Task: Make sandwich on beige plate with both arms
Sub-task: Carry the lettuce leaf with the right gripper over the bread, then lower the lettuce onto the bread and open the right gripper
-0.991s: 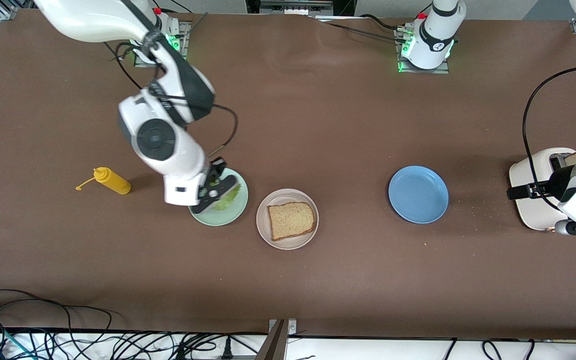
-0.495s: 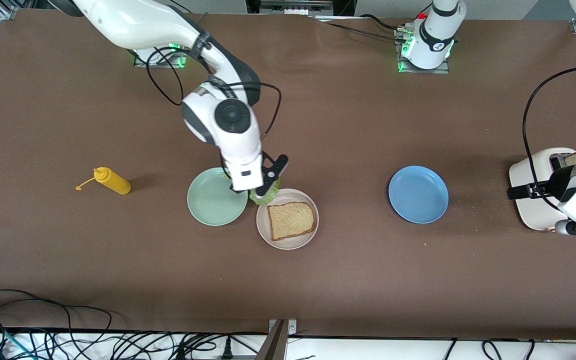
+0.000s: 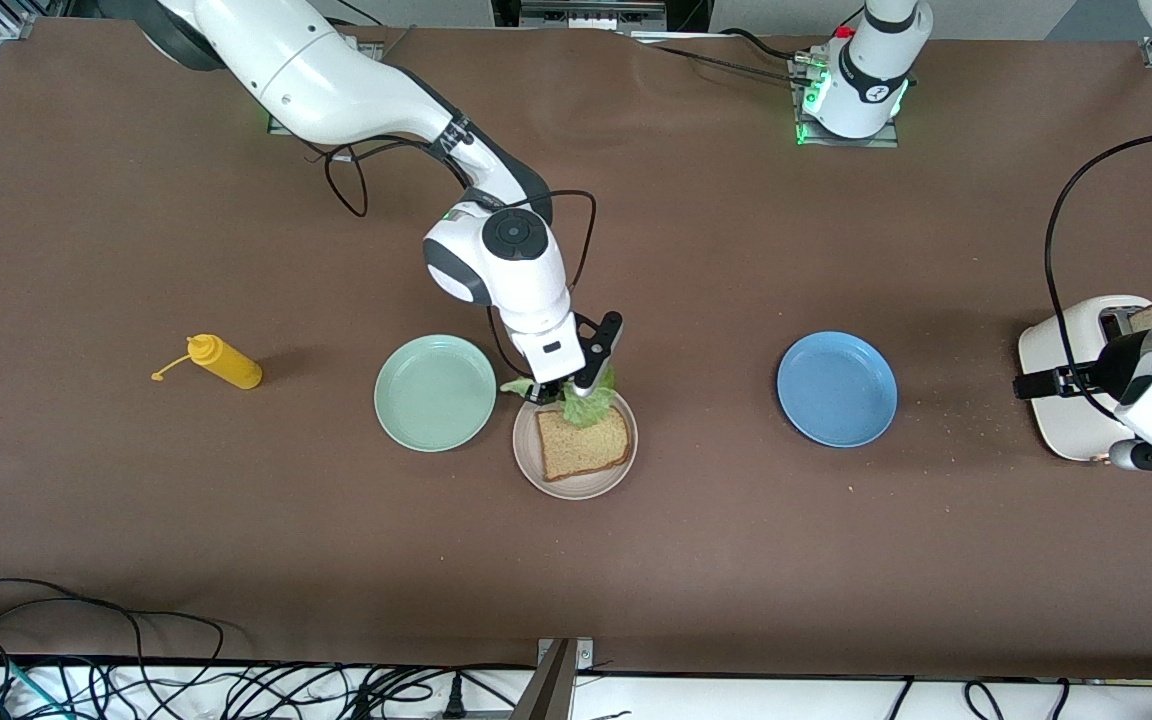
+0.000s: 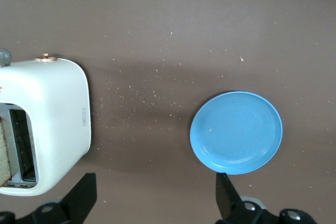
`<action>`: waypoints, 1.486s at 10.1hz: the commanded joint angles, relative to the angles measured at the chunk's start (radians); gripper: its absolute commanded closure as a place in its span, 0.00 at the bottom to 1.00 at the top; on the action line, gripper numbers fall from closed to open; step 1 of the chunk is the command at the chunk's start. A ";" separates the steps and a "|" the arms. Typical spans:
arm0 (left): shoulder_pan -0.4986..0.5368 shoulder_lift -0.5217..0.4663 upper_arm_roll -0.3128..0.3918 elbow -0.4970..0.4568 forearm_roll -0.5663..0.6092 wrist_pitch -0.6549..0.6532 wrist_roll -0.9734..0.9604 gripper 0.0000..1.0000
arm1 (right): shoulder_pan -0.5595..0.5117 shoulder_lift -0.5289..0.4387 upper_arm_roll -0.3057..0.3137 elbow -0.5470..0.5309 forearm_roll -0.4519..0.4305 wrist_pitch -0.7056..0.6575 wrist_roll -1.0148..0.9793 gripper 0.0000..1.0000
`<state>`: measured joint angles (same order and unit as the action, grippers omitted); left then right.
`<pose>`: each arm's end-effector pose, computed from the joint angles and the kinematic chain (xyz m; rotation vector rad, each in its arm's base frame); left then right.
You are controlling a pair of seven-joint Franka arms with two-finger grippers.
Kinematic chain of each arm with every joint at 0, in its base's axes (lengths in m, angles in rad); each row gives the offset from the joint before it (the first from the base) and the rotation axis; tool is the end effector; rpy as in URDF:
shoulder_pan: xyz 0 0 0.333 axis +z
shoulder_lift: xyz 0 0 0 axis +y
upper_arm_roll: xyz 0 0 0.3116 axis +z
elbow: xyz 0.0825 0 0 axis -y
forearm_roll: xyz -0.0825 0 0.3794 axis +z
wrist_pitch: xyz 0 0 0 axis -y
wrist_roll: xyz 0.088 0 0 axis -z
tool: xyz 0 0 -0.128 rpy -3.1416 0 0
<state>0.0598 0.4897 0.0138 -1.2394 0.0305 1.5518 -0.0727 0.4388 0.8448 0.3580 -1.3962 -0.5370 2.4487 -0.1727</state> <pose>0.6691 0.0515 0.4494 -3.0845 -0.2211 0.2748 0.5719 0.4918 0.2280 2.5259 1.7121 0.4645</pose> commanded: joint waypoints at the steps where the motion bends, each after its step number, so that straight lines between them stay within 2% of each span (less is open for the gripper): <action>1: -0.005 -0.017 0.002 -0.015 0.031 -0.009 0.007 0.00 | 0.064 0.039 -0.075 0.028 -0.014 0.077 -0.011 1.00; 3: -0.005 -0.017 0.002 -0.017 0.032 -0.009 0.007 0.00 | 0.118 0.063 -0.138 0.040 -0.014 0.124 -0.011 1.00; 6: -0.005 -0.017 0.002 -0.020 0.032 -0.009 0.007 0.00 | 0.133 0.117 -0.149 0.101 -0.024 0.127 -0.013 1.00; 7: -0.005 -0.016 0.002 -0.020 0.032 -0.009 0.007 0.00 | 0.155 0.128 -0.181 0.108 -0.031 0.140 -0.011 1.00; 8: -0.005 -0.017 0.002 -0.021 0.032 -0.009 0.007 0.00 | 0.159 0.128 -0.188 0.108 -0.031 0.139 -0.011 1.00; 9: -0.005 -0.017 0.002 -0.021 0.031 -0.009 0.005 0.00 | 0.161 0.128 -0.188 0.108 -0.029 0.136 -0.013 0.96; 10: -0.005 -0.016 0.002 -0.021 0.031 -0.009 0.005 0.00 | 0.161 0.126 -0.188 0.108 -0.026 0.135 -0.011 0.72; 11: -0.005 -0.016 0.002 -0.021 0.031 -0.009 0.005 0.00 | 0.159 0.126 -0.188 0.108 -0.024 0.134 -0.011 0.67; 15: -0.005 -0.016 0.002 -0.021 0.032 -0.009 0.005 0.00 | 0.156 0.109 -0.191 0.152 -0.028 0.058 -0.036 0.77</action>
<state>0.0598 0.4898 0.0138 -1.2476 0.0305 1.5508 -0.0727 0.5856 0.9471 0.1734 -1.2897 -0.5532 2.5414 -0.1887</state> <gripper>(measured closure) 0.000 0.731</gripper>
